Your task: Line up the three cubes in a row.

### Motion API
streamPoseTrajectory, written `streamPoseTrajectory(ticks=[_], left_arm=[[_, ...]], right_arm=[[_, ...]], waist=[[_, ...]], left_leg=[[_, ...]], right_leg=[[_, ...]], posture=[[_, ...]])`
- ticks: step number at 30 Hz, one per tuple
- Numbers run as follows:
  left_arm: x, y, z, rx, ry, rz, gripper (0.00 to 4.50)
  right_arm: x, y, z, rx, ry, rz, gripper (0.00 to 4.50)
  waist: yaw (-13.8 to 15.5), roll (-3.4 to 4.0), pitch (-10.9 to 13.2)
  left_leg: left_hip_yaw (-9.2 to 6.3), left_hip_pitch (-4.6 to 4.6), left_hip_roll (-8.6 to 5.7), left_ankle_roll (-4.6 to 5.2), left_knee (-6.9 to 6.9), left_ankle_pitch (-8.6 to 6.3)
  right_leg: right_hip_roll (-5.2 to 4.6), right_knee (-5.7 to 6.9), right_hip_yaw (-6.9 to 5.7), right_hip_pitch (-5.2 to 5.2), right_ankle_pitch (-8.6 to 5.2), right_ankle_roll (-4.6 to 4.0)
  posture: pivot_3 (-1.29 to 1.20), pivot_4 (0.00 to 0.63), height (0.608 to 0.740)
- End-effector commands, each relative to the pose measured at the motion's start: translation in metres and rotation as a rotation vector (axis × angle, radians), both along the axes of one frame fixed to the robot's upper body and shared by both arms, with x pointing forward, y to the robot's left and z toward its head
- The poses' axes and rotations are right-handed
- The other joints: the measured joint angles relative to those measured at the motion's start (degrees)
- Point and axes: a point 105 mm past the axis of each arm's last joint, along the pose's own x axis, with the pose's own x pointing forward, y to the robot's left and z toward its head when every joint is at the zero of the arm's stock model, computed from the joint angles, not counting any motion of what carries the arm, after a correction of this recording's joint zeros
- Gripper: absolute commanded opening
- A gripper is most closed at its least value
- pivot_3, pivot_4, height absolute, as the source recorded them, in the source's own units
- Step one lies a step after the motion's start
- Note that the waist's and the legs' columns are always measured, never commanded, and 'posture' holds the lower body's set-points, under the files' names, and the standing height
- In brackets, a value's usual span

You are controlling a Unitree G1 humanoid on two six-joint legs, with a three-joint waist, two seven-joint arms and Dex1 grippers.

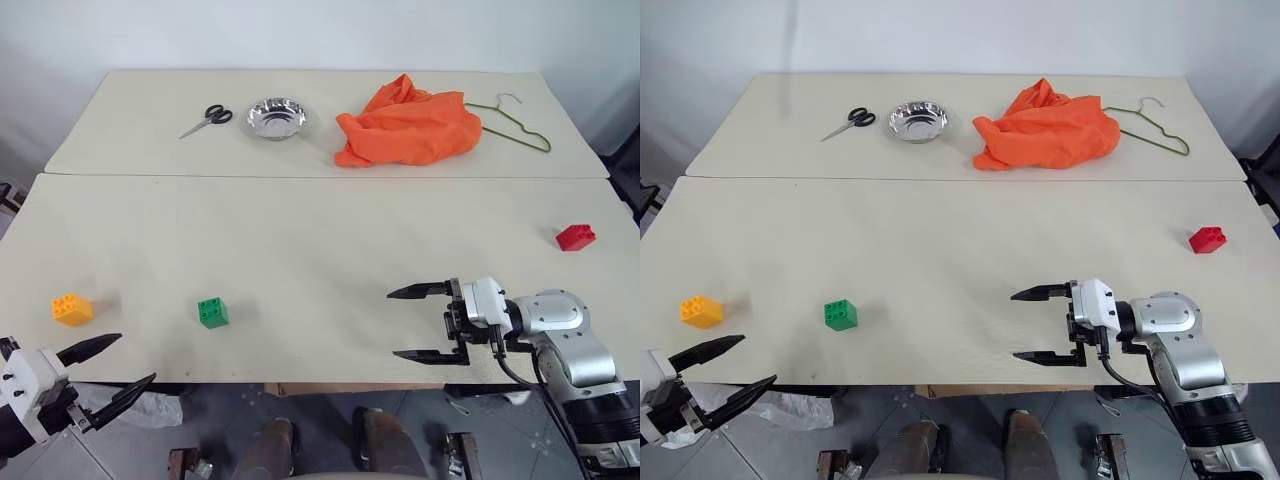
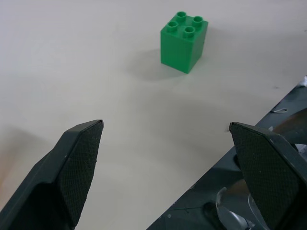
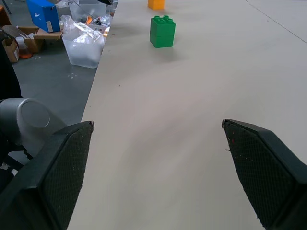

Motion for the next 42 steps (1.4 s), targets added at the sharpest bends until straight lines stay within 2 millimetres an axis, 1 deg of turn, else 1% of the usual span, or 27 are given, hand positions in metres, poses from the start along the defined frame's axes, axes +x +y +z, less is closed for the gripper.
streamPoseTrajectory(ticks=[1,3,4,5,7,9,10,12,14,16,17,18,19,20,21,22,23,25,26,27,28,30,32,34,38,41,42], left_arm=[[-0.005,0.001,0.002,0.052,0.005,-0.004,4.47],[-0.004,0.002,0.006,0.011,-0.008,0.005,4.47],[-0.003,0.001,0.011,-0.032,-0.013,0.002,4.47],[-0.001,-0.005,0.022,-0.059,-0.033,-0.037,4.47],[0.005,-0.025,0.047,-0.111,-0.091,-0.120,4.47],[0.012,-0.047,0.061,-0.147,-0.118,-0.193,4.47],[0.019,-0.060,0.068,-0.168,-0.135,-0.231,4.47],[0.034,-0.081,0.073,-0.181,-0.152,-0.287,4.47],[0.047,-0.096,0.072,-0.167,-0.147,-0.329,4.47],[0.063,-0.103,0.066,-0.137,-0.109,-0.331,4.47],[0.069,-0.104,0.063,-0.121,-0.093,-0.321,4.47],[0.076,-0.107,0.066,-0.109,-0.119,-0.336,4.47],[0.087,-0.118,0.074,-0.121,-0.163,-0.372,4.47],[0.094,-0.126,0.080,-0.130,-0.196,-0.402,4.47],[0.103,-0.135,0.085,-0.146,-0.228,-0.429,4.47],[0.111,-0.141,0.084,-0.144,-0.238,-0.451,4.47],[0.117,-0.145,0.078,-0.133,-0.229,-0.465,4.47],[0.122,-0.149,0.067,-0.113,-0.211,-0.489,4.47],[0.121,-0.152,0.063,-0.123,-0.195,-0.506,4.47],[0.121,-0.155,0.061,-0.130,-0.186,-0.518,4.47],[0.120,-0.158,0.060,-0.139,-0.177,-0.533,4.47],[0.120,-0.162,0.060,-0.142,-0.174,-0.547,4.47],[0.121,-0.163,0.059,-0.138,-0.174,-0.552,4.47],[0.122,-0.161,0.060,-0.127,-0.179,-0.551,4.47],[0.121,-0.159,0.060,-0.133,-0.187,-0.533,4.47],[0.106,-0.165,0.056,-0.133,-0.146,-0.595,4.47],[0.104,-0.167,0.055,-0.124,-0.139,-0.607,4.47]], right_arm=[[-0.006,0.005,0.009,0.028,-0.016,0.026,4.50],[-0.004,0.006,0.012,0.036,-0.023,0.022,4.50],[-0.002,0.006,0.013,0.042,-0.029,0.015,4.50],[0.000,0.006,0.014,0.045,-0.030,0.008,4.50],[0.003,0.005,0.016,0.051,-0.032,-0.015,4.50],[0.008,0.005,0.021,0.097,-0.042,-0.069,4.50],[0.012,0.004,0.026,0.127,-0.071,-0.115,4.50],[0.019,0.000,0.033,0.169,-0.102,-0.209,4.50],[0.024,-0.009,0.042,0.201,-0.138,-0.302,4.50],[0.024,-0.022,0.050,0.232,-0.166,-0.397,4.50],[0.023,-0.026,0.052,0.241,-0.184,-0.426,4.50],[0.022,-0.033,0.055,0.259,-0.191,-0.477,4.50],[0.022,-0.051,0.059,0.282,-0.233,-0.584,4.50],[0.022,-0.064,0.062,0.296,-0.260,-0.660,4.50],[0.023,-0.088,0.065,0.321,-0.291,-0.791,4.50],[0.023,-0.118,0.065,0.324,-0.347,-0.950,4.50],[0.020,-0.147,0.060,0.327,-0.369,-1.096,4.50],[0.011,-0.183,0.052,0.321,-0.391,-1.272,4.50],[0.006,-0.202,0.043,0.320,-0.372,-1.353,4.50],[0.002,-0.214,0.037,0.319,-0.362,-1.403,4.50],[-0.004,-0.229,0.024,0.293,-0.330,-1.462,4.50],[-0.012,-0.248,0.008,0.253,-0.283,-1.532,4.50],[-0.017,-0.262,0.001,0.245,-0.264,-1.589,4.50],[-0.015,-0.266,0.003,0.265,-0.265,-1.598,4.50],[0.011,-0.256,0.027,0.298,-0.290,-1.523,4.50],[0.040,-0.260,0.047,0.271,-0.278,-1.566,4.50],[0.045,-0.263,0.051,0.266,-0.269,-1.583,4.50]], waist=[[0.00,0.00,0.00],[0.01,0.00,0.00],[0.01,0.00,0.00],[0.00,0.00,0.00],[0.07,-0.05,-0.02],[0.28,-0.07,-0.03],[0.32,-0.07,-0.03],[0.52,-0.02,-0.05],[0.45,0.04,-0.08],[0.43,0.04,-0.08],[0.40,0.04,-0.08],[0.35,0.04,-0.08],[0.37,0.04,-0.08],[0.49,0.04,-0.08],[1.09,0.04,-0.08],[1.30,0.04,-0.08],[1.45,0.06,-0.10],[1.41,0.08,-0.12],[1.32,0.08,-0.12],[1.13,0.07,-0.11],[0.92,0.07,-0.11],[0.42,0.07,-0.11],[-0.12,0.10,-0.12],[-0.46,0.11,-0.12],[-1.35,0.11,-0.11],[-1.69,0.11,-0.11],[-1.67,0.11,-0.11]], left_leg=[[0.00,0.00,0.00,0.00,0.00,0.00],[0.00,0.00,0.00,0.00,0.00,0.00],[0.00,0.00,0.00,0.00,0.00,0.00],[0.00,0.01,0.00,0.00,0.01,0.00],[-0.01,-0.01,0.01,0.00,0.06,0.00],[-0.04,-0.01,0.01,0.00,0.11,0.00],[-0.06,0.00,-0.01,0.00,0.12,0.00],[-0.08,0.00,-0.05,-0.02,0.14,0.01],[-0.07,0.01,-0.11,-0.04,0.14,0.03],[-0.07,-0.02,-0.13,-0.05,0.12,0.04],[-0.07,-0.01,-0.14,-0.05,0.12,0.04],[-0.07,-0.02,-0.14,-0.05,0.12,0.04],[-0.06,-0.02,-0.14,-0.05,0.11,0.04],[-0.06,-0.03,-0.15,-0.07,0.12,0.06],[-0.06,-0.04,-0.16,-0.08,0.14,0.09],[-0.07,-0.07,-0.18,-0.07,0.25,0.10],[-0.04,-0.07,-0.23,-0.06,0.36,0.11],[0.08,-0.01,-0.36,0.01,0.41,0.10],[0.18,0.03,-0.37,0.06,0.35,0.09],[0.24,0.04,-0.35,0.08,0.31,0.09],[0.31,0.03,-0.31,0.08,0.25,0.09],[0.38,0.05,-0.23,0.08,0.24,0.09],[0.41,0.07,-0.19,0.05,0.24,0.11],[0.56,0.19,-0.17,0.05,0.21,0.15],[0.97,0.76,-0.14,0.05,0.00,0.24],[1.07,0.88,-0.11,0.03,-0.01,0.28],[1.13,0.89,-0.11,0.03,-0.01,0.28]], right_leg=[[0.00,0.00,0.00,0.00,0.00,0.00],[0.00,0.00,0.00,0.00,0.00,0.00],[0.00,0.00,0.00,0.00,0.00,0.00],[0.00,0.02,0.00,0.00,0.00,0.00],[0.00,0.07,0.00,0.00,0.00,0.00],[-0.03,0.08,-0.01,0.02,0.00,0.00],[-0.06,0.09,-0.02,0.04,0.00,0.00],[-0.06,0.16,-0.02,0.04,0.00,0.00],[-0.05,0.25,0.00,-0.02,0.01,0.01],[-0.03,0.53,0.00,-0.09,0.01,0.01],[0.00,0.60,0.00,-0.12,0.00,0.00],[0.01,0.62,0.00,-0.13,0.00,0.00],[0.02,0.63,0.01,-0.14,0.00,0.00],[0.04,0.64,-0.01,-0.16,0.00,-0.01],[0.04,0.67,-0.04,-0.15,0.00,-0.01],[0.06,0.66,-0.10,-0.13,0.01,0.01],[0.07,0.75,-0.18,-0.13,0.02,0.03],[0.11,0.83,-0.22,-0.13,0.04,0.07],[0.12,0.82,-0.17,-0.13,0.05,0.09],[0.12,0.80,-0.13,-0.16,0.05,0.09],[0.11,0.78,-0.07,-0.20,0.05,0.09],[0.10,0.77,-0.03,-0.20,0.05,0.09],[0.09,0.79,0.00,-0.20,0.05,0.09],[0.08,0.77,0.12,-0.20,0.05,0.09],[0.08,0.79,0.47,0.07,0.07,0.14],[0.10,0.90,0.64,0.10,0.08,0.16],[0.10,0.94,0.70,0.07,0.08,0.16]], posture=[[0.00,0.150,0.740],[0.00,0.150,0.740],[0.00,0.150,0.740],[0.00,0.150,0.740],[0.00,0.150,0.740],[0.00,0.150,0.740],[0.00,0.150,0.740],[0.00,0.150,0.740],[0.00,0.150,0.740],[0.00,0.150,0.740],[0.00,0.150,0.740],[0.00,0.150,0.740],[0.00,0.150,0.740],[0.00,0.150,0.740],[0.00,0.150,0.740],[0.00,0.150,0.740],[0.00,0.150,0.740],[0.00,0.150,0.740],[0.00,0.150,0.740],[0.00,0.150,0.740],[0.00,0.150,0.740],[0.00,0.150,0.740],[0.00,0.150,0.740],[0.00,0.150,0.740],[0.00,0.150,0.740],[0.00,0.150,0.740],[0.00,0.150,0.740]])
